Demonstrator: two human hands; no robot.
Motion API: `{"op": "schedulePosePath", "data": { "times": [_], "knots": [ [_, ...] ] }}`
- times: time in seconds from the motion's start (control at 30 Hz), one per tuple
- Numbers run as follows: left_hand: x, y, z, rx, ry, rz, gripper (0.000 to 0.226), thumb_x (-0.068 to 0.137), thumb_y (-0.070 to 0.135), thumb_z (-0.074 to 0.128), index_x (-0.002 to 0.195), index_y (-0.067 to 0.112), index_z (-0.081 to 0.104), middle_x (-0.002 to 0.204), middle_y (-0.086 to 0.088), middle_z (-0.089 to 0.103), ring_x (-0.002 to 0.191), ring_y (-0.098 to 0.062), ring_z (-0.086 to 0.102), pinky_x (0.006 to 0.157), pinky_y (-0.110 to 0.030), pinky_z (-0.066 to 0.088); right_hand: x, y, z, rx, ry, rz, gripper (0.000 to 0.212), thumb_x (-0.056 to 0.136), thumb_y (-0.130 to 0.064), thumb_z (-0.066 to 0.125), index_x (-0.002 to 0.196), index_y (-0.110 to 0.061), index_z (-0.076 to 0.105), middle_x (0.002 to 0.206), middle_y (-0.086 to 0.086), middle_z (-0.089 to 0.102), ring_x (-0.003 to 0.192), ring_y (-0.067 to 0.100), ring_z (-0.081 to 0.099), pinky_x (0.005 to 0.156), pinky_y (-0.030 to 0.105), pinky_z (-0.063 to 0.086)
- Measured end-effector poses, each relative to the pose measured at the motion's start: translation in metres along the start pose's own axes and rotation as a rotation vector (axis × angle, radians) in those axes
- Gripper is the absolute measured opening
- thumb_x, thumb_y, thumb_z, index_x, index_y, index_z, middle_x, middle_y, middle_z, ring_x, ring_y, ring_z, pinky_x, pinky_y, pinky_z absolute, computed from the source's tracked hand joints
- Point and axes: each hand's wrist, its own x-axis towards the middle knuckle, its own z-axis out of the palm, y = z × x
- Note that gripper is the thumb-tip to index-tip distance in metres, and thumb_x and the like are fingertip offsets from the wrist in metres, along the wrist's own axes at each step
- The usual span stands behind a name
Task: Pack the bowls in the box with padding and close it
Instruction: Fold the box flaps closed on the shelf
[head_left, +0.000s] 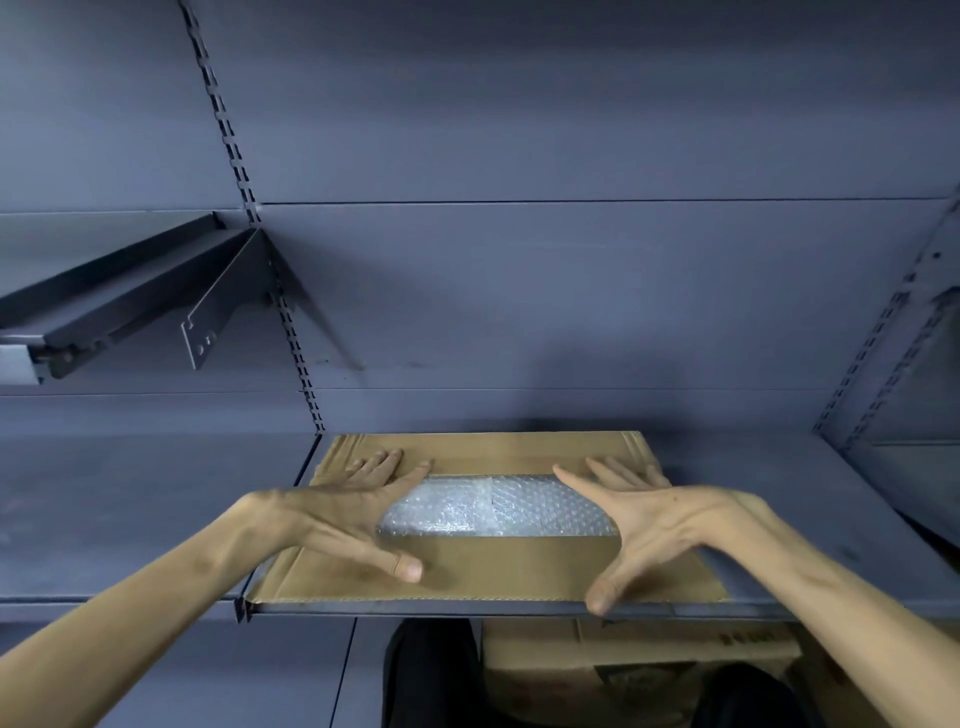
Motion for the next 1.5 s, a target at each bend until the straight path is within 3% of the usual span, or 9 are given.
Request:
{"op": "schedulePosePath", "data": {
  "times": [0.33,0.57,0.67,0.8,0.97,1.03,1.13,1.33,1.5],
  "knots": [
    [-0.009,0.027,0.025,-0.002,0.058,0.006,0.138,0.041,0.103,0.06,0.136,0.067,-0.033,0.152,0.003,-0.048,0.135,-0.024,-0.051,0.119,-0.05,-0.019,-0.002,-0.008,0.013,-0.074,0.005,-0.011,0.159,0.032,-0.094,0.075,0.138,-0.062,-0.039,0.153,-0.007,-0.049,0.137,0.016,-0.051,0.119,0.059,-0.022],
    [-0.016,0.03,0.013,-0.118,0.072,0.001,0.136,0.042,0.097,0.068,0.135,0.072,-0.028,0.162,0.01,-0.03,0.142,-0.017,-0.041,0.12,-0.047,-0.014,-0.001,-0.001,0.011,-0.018,0.05,-0.047,0.15,0.034,-0.098,0.071,0.135,-0.07,-0.036,0.159,-0.013,-0.04,0.142,0.011,-0.046,0.123,0.054,-0.016],
    [-0.022,0.029,0.002,-0.203,0.067,0.016,0.129,0.045,0.093,0.072,0.134,0.077,-0.02,0.164,0.019,-0.014,0.148,-0.011,-0.03,0.12,-0.049,-0.008,-0.003,0.004,0.002,0.042,0.074,-0.063,0.147,0.034,-0.098,0.072,0.138,-0.072,-0.027,0.164,-0.021,-0.026,0.149,0.007,-0.033,0.126,0.051,-0.008],
    [-0.025,0.022,-0.014,-0.296,0.09,0.08,0.114,0.055,0.088,0.073,0.138,0.079,-0.005,0.165,0.027,0.008,0.154,-0.01,0.007,0.122,-0.053,0.019,-0.005,0.01,-0.012,0.167,0.115,-0.126,0.138,0.037,-0.095,0.077,0.144,-0.074,-0.008,0.168,-0.026,0.0,0.157,0.006,0.001,0.127,0.04,0.015],
    [-0.01,0.009,-0.037,-0.274,0.173,0.061,0.086,0.065,0.096,0.054,0.134,0.083,0.003,0.16,0.03,0.026,0.149,-0.007,0.028,0.12,-0.042,0.029,0.001,0.02,-0.029,0.327,0.27,-0.145,0.108,0.048,-0.095,0.073,0.136,-0.082,0.013,0.155,-0.029,0.037,0.14,-0.004,0.037,0.116,0.033,0.035],
    [-0.001,0.006,-0.044,-0.235,0.256,0.012,0.088,0.065,0.099,0.047,0.139,0.079,0.004,0.15,0.017,0.049,0.139,-0.012,0.045,0.112,-0.037,0.039,0.008,0.022,-0.033,0.326,0.356,-0.112,0.104,0.051,-0.099,0.066,0.142,-0.072,0.022,0.145,-0.026,0.047,0.131,-0.002,0.048,0.109,0.033,0.043],
    [0.015,0.009,-0.041,-0.061,0.4,-0.014,0.093,0.071,0.098,0.036,0.152,0.056,0.018,0.113,0.002,0.072,0.115,-0.019,0.063,0.097,-0.038,0.052,0.022,0.022,-0.028,0.222,0.465,-0.054,0.097,0.062,-0.101,0.051,0.146,-0.058,0.034,0.134,-0.025,0.055,0.122,0.002,0.054,0.098,0.034,0.048],
    [0.037,0.019,-0.014,0.142,0.555,-0.049,0.075,0.09,0.076,0.023,0.153,0.038,0.035,0.121,0.003,0.052,0.117,-0.023,0.051,0.095,-0.042,0.046,0.051,0.02,-0.006,0.076,0.616,-0.032,0.064,0.088,-0.077,0.048,0.141,-0.041,0.053,0.128,-0.016,0.051,0.124,0.013,0.046,0.102,0.039,0.041],
    [0.046,0.021,0.022,0.157,0.691,-0.15,0.071,0.098,0.064,0.009,0.148,0.032,0.048,0.115,0.001,0.04,0.104,-0.022,0.04,0.092,-0.042,0.043,0.065,0.019,0.016,0.082,0.612,-0.025,0.06,0.099,-0.068,0.038,0.154,-0.044,0.038,0.152,-0.014,0.034,0.144,0.016,0.027,0.12,0.048,0.018]
  ]
}}
